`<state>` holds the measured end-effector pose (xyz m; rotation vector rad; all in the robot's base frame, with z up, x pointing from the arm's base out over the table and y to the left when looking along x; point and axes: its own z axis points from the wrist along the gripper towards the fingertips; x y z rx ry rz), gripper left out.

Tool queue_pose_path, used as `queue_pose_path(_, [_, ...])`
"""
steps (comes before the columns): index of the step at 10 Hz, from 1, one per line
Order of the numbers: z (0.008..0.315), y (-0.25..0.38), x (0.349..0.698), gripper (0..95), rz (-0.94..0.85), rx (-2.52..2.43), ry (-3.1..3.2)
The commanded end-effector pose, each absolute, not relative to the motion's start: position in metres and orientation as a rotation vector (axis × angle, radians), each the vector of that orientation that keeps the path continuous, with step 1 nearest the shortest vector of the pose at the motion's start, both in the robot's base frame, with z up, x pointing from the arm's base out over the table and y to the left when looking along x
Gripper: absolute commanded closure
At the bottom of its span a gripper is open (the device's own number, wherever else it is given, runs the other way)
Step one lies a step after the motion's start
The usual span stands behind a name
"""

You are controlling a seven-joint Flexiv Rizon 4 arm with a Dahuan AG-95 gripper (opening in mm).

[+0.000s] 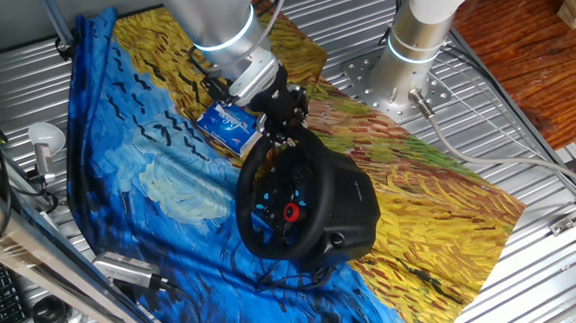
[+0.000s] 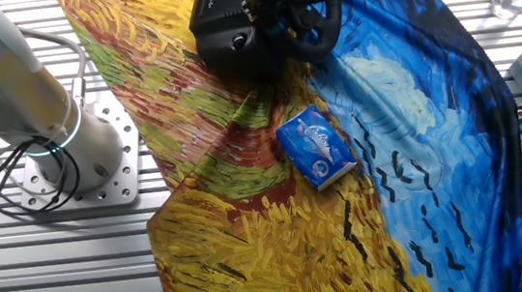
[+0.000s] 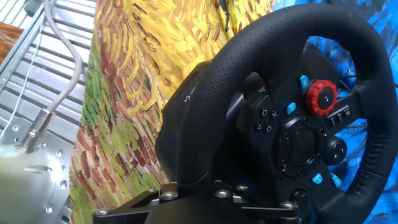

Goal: Rotate the steering wheel 90 degrees counterclockwise

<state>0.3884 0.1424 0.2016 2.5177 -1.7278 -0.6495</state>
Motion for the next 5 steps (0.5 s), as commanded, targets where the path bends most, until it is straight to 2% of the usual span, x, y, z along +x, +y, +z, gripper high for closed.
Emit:
queue_pose_path(1, [0.2010, 0.1420, 0.3881, 95.0, -0.648, 2.480, -1.763])
queue_pose_path(5, [0.2015, 0.1420, 0.3885, 95.0, -0.642, 2.520, -1.713])
